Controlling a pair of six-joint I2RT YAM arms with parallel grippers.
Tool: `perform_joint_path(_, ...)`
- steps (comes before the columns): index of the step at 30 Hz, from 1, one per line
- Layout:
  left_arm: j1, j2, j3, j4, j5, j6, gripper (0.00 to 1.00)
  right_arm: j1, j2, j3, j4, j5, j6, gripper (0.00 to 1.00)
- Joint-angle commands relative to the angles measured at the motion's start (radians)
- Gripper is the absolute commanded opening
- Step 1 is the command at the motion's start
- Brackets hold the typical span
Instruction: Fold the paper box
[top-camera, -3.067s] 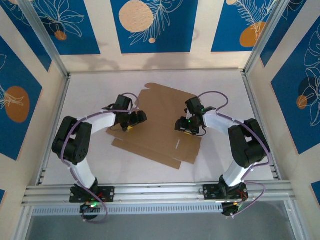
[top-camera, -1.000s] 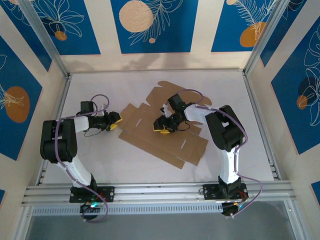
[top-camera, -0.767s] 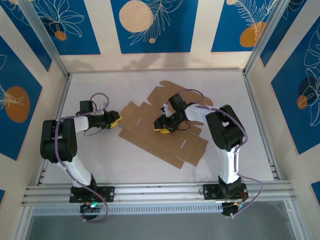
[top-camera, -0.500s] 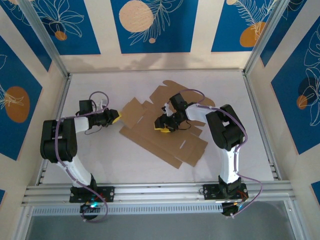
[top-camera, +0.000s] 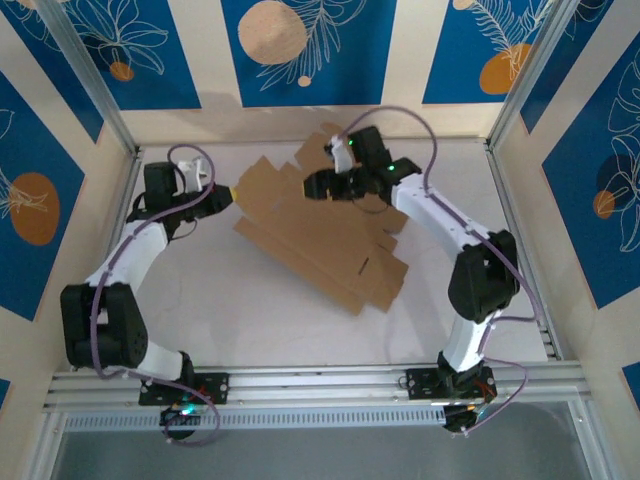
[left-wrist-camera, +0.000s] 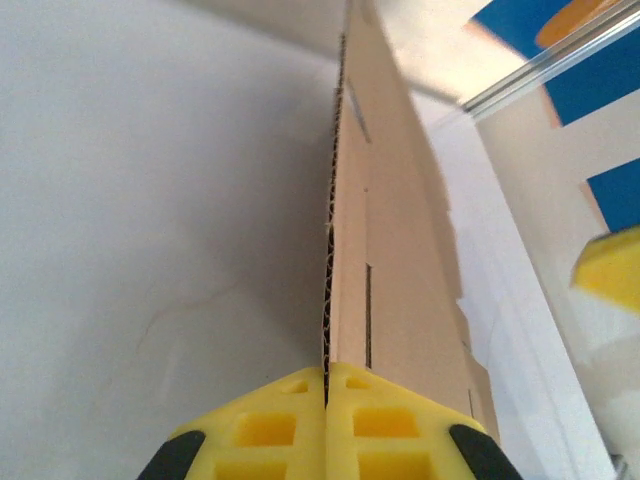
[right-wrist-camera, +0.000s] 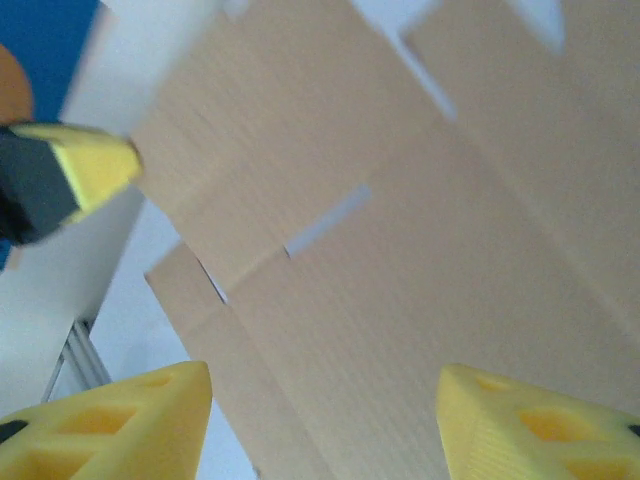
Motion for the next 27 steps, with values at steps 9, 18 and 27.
perform_joint_path(9,-0.154,-0.150,0.197,-0.129,-0.089,0.236,0.00,0.008,-0.078,0.189,0.000,-0.047,-0.981,0.75)
perform_joint_path(18,-0.203,-0.216,0.262,-0.102,-0.107,0.346,0.00,0.059,-0.067,0.232,-0.016,-0.033,-1.268,0.76)
perform_joint_path(27,-0.260,-0.224,0.329,-0.059,-0.088,0.492,0.00,0.158,-0.066,0.372,-0.011,0.193,-1.651,0.87)
